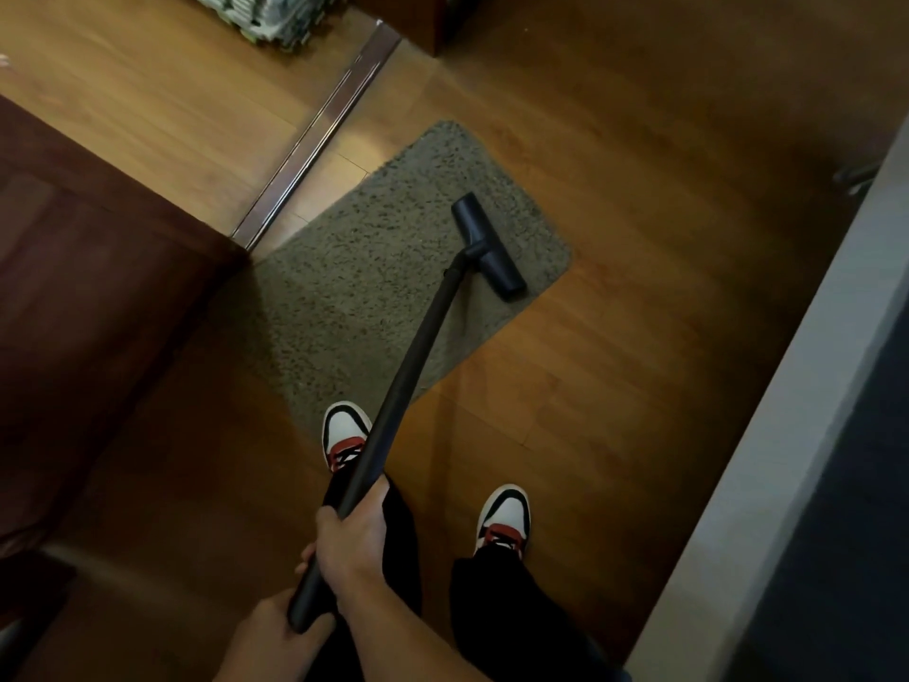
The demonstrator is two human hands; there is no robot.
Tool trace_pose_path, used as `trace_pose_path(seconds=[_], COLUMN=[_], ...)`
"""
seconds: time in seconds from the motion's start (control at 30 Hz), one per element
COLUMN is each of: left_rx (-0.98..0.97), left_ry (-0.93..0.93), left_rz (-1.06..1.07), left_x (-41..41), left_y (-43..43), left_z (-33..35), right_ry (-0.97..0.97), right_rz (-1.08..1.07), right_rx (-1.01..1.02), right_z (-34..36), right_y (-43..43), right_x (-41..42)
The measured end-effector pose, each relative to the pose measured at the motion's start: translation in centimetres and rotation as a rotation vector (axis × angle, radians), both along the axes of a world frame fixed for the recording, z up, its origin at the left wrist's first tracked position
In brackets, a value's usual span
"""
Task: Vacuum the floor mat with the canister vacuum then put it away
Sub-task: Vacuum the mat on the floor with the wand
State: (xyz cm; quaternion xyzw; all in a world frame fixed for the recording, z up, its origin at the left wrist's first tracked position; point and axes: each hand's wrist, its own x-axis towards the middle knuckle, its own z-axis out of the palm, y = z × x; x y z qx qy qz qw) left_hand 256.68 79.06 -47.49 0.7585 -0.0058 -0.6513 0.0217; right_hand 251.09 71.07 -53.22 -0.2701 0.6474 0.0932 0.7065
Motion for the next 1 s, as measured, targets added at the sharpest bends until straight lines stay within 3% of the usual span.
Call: trace_pose_path(seconds=[0.3,0.63,1.0], left_rx=[0.040,-0.171,-0.180], left_ry=[-0.007,-0.058,-0.076], left_rz=[-0.101,-0.058,-0.015], left_x=[0.7,-0.2,-0.9], left_y=[4.8,1.6,-2.7], left_z=[0.2,-2.5,-4.3], right_ry=[0.008,0.038,0.058], right_rz=[-0.040,-0.064,-0.071], right_rx=[0.039,-0.030,-0.071], right_z=[1.3,-1.0,-2.5], right_y=[4.3,-0.4,-4.7], right_x=[0.5,0.5,-0.1])
